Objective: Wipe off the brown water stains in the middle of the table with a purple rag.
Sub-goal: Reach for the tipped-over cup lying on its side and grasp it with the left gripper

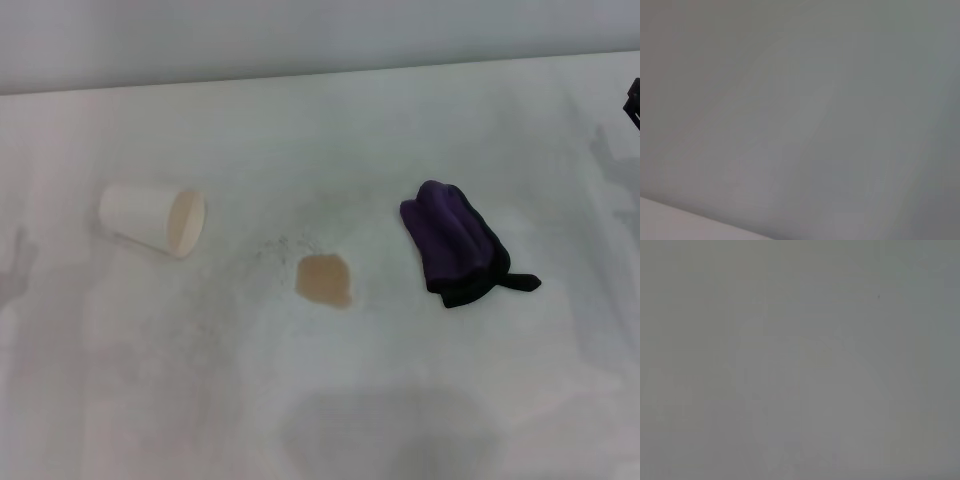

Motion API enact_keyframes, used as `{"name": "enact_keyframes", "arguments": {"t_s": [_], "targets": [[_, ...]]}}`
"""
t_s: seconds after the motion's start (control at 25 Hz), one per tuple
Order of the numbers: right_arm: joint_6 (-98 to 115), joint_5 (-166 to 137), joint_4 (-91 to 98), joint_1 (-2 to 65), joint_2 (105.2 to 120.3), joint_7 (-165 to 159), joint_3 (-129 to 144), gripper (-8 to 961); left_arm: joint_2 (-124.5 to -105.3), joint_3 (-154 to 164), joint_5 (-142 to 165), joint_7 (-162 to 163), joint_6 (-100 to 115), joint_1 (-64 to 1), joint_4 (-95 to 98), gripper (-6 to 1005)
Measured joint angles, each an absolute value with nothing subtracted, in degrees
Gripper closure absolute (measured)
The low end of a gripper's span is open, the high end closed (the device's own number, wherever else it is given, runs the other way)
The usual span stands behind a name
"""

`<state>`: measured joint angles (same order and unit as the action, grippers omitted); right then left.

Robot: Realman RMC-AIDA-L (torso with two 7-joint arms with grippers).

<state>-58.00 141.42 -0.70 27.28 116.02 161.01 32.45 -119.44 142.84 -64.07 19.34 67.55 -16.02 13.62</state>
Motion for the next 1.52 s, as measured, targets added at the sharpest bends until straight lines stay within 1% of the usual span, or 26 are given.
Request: {"name": "enact_keyframes", "arguments": {"t_s": [0.52, 0.68, 0.8, 1.0, 1.04, 1.08, 1.12, 1.2, 1.24, 1.32, 1.52], "targets": [[-57.95, 141.48, -0.7, 27.59, 116.02, 161.01, 32.08, 109, -119.04, 142.64, -63.99, 19.65, 67.86, -17.97, 13.14, 109], [-57.85, 141.51, -0.71, 27.72, 116.02, 161.01, 32.08, 109, -117.78, 143.04, -62.66, 26.27, 68.92, -21.0, 11.45, 109], [-57.7, 141.51, -0.97, 28.27, 116.01, 161.01, 32.08, 109, -116.74, 143.06, -60.63, 37.75, 71.16, -23.86, 5.68, 109], [-57.34, 141.51, -1.72, 29.34, 116.18, 161.01, 32.08, 110, -116.28, 143.49, -57.31, 48.91, 77.03, -27.54, -3.18, 108], [-57.34, 141.51, -1.72, 29.34, 116.18, 161.01, 32.08, 110, -115.6, 143.85, -55.82, 50.59, 78.23, -28.22, -4.27, 108], [-57.34, 141.53, -1.88, 29.57, 116.19, 161.01, 32.08, 110, -114.17, 145.15, -54.11, 53.39, 79.57, -29.11, -5.31, 108], [-57.34, 141.55, -2.02, 29.78, 116.19, 161.0, 32.08, 110, -113.58, 145.87, -53.78, 54.43, 79.95, -29.41, -5.62, 108], [-57.33, 141.58, -2.11, 30.09, 116.2, 160.97, 32.08, 110, -111.31, 149.55, -53.29, 59.41, 81.84, -30.75, -7.22, 108], [-57.32, 141.59, -2.16, 30.21, 116.2, 160.96, 32.08, 110, -110.86, 150.54, -53.28, 60.57, 82.45, -31.13, -7.87, 108], [-57.31, 141.63, -2.54, 30.67, 116.2, 160.93, 32.08, 110, -109.16, 155.51, -53.29, 65.32, 85.33, -33.13, -11.82, 108], [-57.27, 141.67, -3.63, 31.99, 116.2, 160.87, 32.08, 110, -107.24, 163.23, -45.59, 70.55, 91.16, -38.51, -24.8, 108]]}}
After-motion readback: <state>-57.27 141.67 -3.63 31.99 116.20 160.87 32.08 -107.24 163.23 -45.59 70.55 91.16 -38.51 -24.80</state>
